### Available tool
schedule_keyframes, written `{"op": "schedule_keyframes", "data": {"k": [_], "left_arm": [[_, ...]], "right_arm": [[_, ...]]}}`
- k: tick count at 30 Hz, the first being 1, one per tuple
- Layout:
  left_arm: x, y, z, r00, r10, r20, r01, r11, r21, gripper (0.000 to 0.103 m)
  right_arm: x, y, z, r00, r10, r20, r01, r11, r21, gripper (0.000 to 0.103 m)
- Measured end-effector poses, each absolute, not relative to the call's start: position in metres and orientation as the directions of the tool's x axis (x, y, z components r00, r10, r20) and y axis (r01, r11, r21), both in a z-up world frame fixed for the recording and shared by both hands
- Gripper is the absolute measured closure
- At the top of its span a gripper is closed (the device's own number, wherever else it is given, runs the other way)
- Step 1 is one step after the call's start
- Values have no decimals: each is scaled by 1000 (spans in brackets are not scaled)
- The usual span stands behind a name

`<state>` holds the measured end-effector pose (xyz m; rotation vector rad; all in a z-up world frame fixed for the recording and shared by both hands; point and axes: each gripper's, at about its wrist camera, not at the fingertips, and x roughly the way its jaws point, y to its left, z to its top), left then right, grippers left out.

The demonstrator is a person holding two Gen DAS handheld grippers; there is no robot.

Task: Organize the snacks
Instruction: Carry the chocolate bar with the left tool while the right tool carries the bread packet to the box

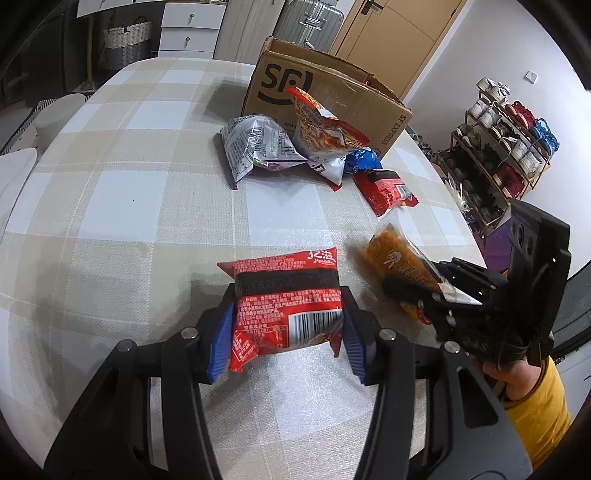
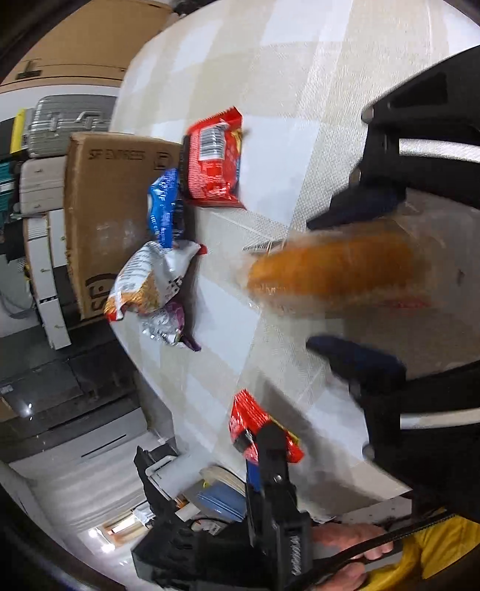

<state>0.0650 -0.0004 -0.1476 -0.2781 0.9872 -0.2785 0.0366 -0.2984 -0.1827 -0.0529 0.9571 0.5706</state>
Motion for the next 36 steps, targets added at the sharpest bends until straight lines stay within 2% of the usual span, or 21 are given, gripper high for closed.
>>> {"op": "schedule_keyframes", "data": {"k": [1,3,8,17,26,36], "left_arm": [[66,0,-148,520,-354,-777,104,929,-354,55],[67,0,-149,519,-353,-779,101,930,-354,55],[64,0,-144,533,-344,-773,101,933,-346,55],[50,-3,-111,599,-318,-735,118,943,-311,55],[41,-3,-54,671,-295,-681,144,952,-271,55],[52,8,29,751,-289,-594,179,954,-238,55]], "right_arm": [[38,-299,-183,428,450,-784,-478,849,226,69],[39,-302,-183,421,471,-775,-464,846,262,73],[30,-311,-172,435,529,-729,-449,829,334,73],[12,-318,-119,458,646,-610,-457,760,462,73],[8,-312,-48,502,710,-494,-502,704,502,73],[15,-315,39,600,689,-407,-550,724,416,73]]}}
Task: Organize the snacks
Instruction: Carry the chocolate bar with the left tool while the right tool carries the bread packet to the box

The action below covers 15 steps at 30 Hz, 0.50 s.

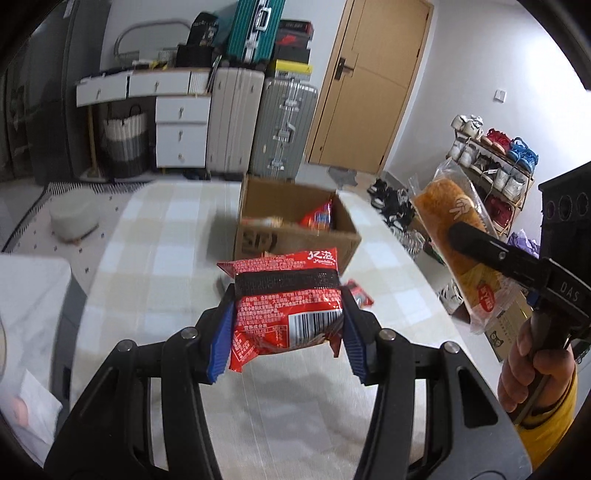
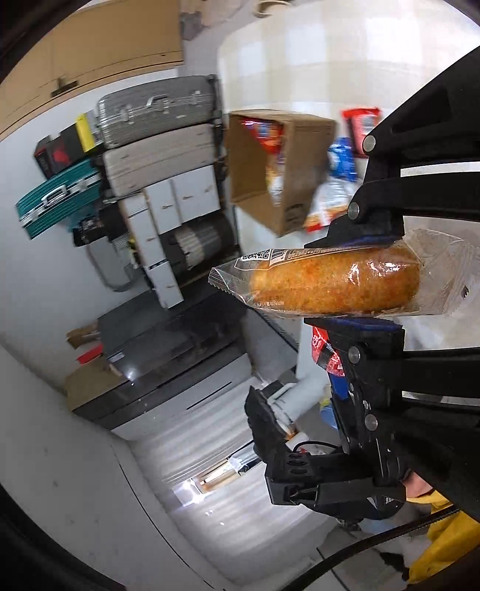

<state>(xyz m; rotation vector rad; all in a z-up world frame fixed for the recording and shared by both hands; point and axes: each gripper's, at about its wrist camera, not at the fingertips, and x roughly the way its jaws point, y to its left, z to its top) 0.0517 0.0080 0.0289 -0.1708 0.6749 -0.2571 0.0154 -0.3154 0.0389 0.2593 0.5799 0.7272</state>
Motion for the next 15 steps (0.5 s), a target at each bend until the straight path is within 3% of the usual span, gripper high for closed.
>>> {"op": "schedule_keyframes", "data": {"k": [15], "left_arm": [[122,-7,110,787,-291,-545,216,956,-198,55]], "right_arm": [[89,-309,118,653,664,-364,-567,747,347,73]]}}
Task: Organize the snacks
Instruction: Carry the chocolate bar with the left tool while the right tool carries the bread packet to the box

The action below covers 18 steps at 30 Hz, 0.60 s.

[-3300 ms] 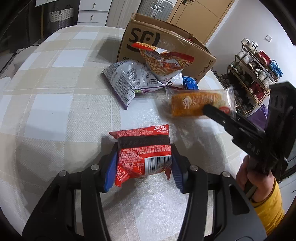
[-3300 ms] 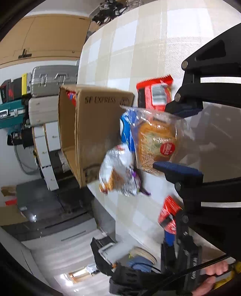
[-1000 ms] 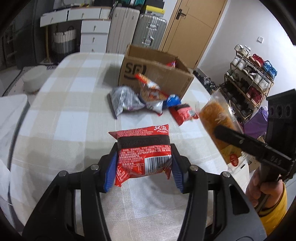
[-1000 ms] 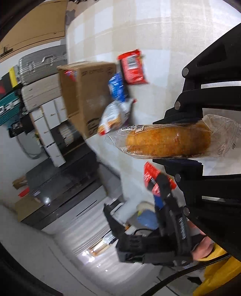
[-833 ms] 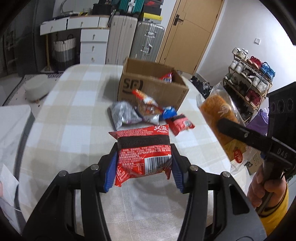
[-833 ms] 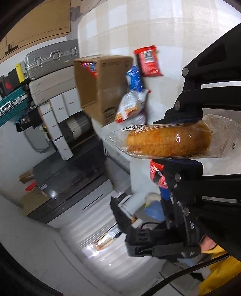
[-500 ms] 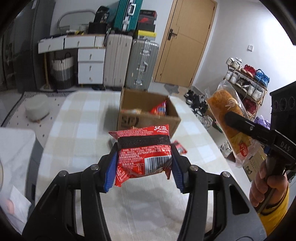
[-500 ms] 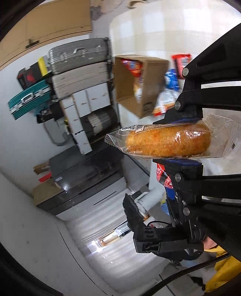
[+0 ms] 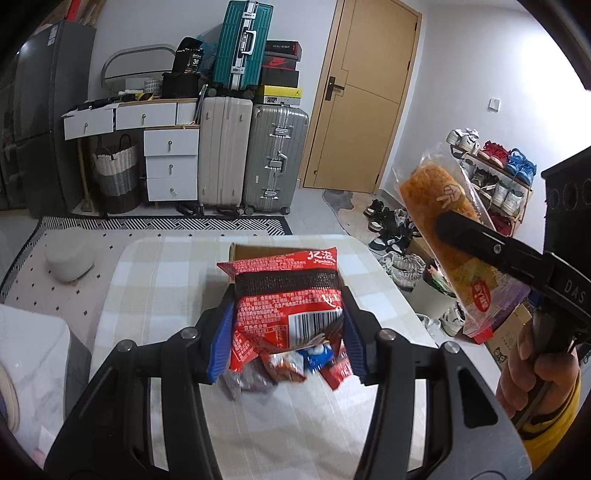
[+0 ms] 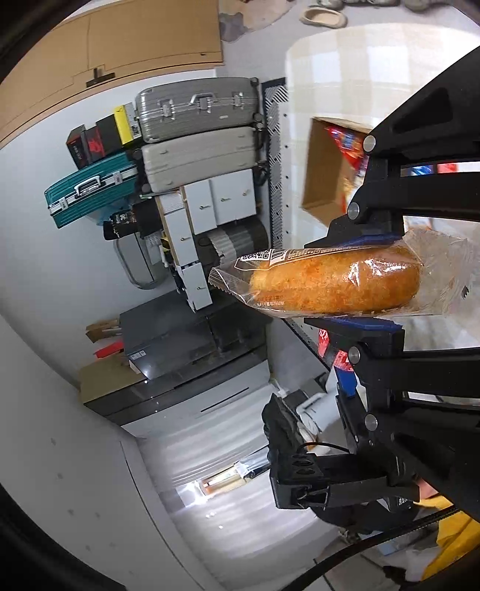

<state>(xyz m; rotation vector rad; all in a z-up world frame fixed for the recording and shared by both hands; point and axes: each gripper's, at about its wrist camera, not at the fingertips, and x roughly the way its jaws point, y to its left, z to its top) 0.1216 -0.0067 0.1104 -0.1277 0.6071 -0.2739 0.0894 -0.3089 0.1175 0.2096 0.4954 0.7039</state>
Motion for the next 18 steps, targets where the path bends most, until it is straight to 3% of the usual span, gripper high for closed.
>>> {"op": "schedule_keyframes", "data": {"k": [6,18], "left_arm": [[169,-22,116,784,-272,-558,205,962,-181,55],[275,-43,72,737,-235,-633,168,972,-165,55]], "right_arm": [[134,-305,110,660,645,-385,-550,764,336,73],[236,-319,72,658,599,-456,-473,800,370,73]]}}
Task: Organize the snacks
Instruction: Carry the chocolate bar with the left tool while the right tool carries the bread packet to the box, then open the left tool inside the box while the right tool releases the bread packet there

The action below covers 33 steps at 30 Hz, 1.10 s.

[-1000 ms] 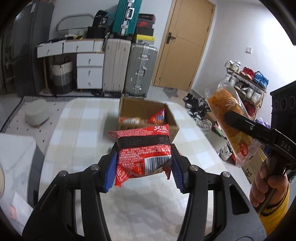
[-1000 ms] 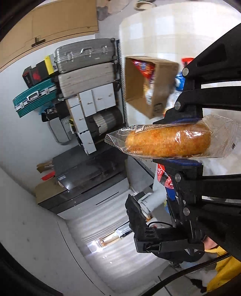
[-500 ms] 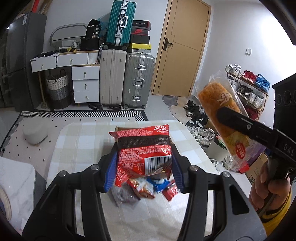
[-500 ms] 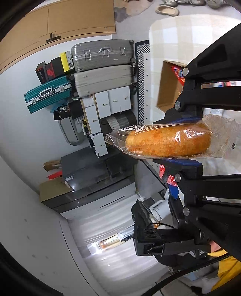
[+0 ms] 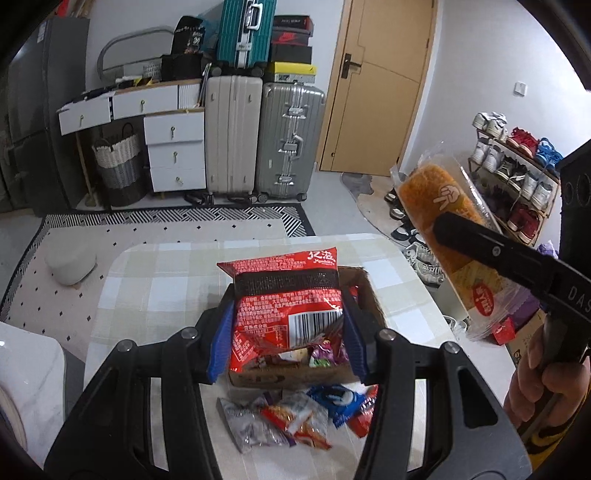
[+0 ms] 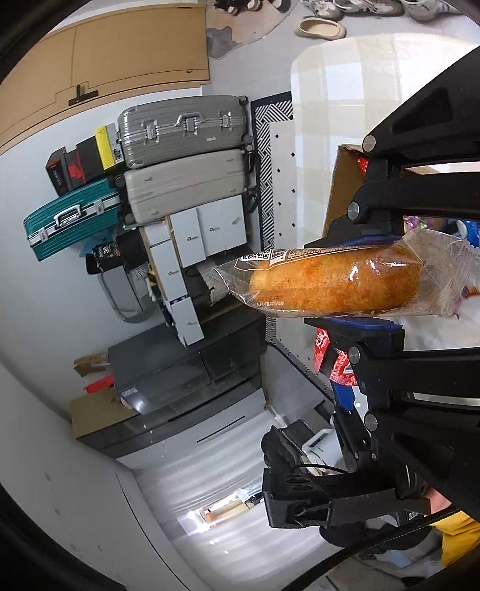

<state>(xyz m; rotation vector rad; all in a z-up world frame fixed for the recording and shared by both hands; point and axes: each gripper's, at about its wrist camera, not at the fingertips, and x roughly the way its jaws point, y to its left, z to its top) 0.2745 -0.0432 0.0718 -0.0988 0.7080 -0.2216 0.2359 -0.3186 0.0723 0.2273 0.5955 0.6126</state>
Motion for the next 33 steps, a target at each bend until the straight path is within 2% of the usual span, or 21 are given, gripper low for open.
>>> {"op": "schedule_keyframes", "data": {"k": [5,17,33], "left_arm": [[311,-49,52,726,-235,-646,164,972,-169,55],[383,-61,-17,654,-243,-717,164,970,-178,55],[423,-66,-86,580,-247,-777,170,969,-182,54]], "right_arm": [[271,-317,61,654,597,-465,-463,802,378,73],[318,-309,-28,594,552,-585,-406,834,374,73],[328,-300,-87,540,513,-668,-385,856,346,73]]}}
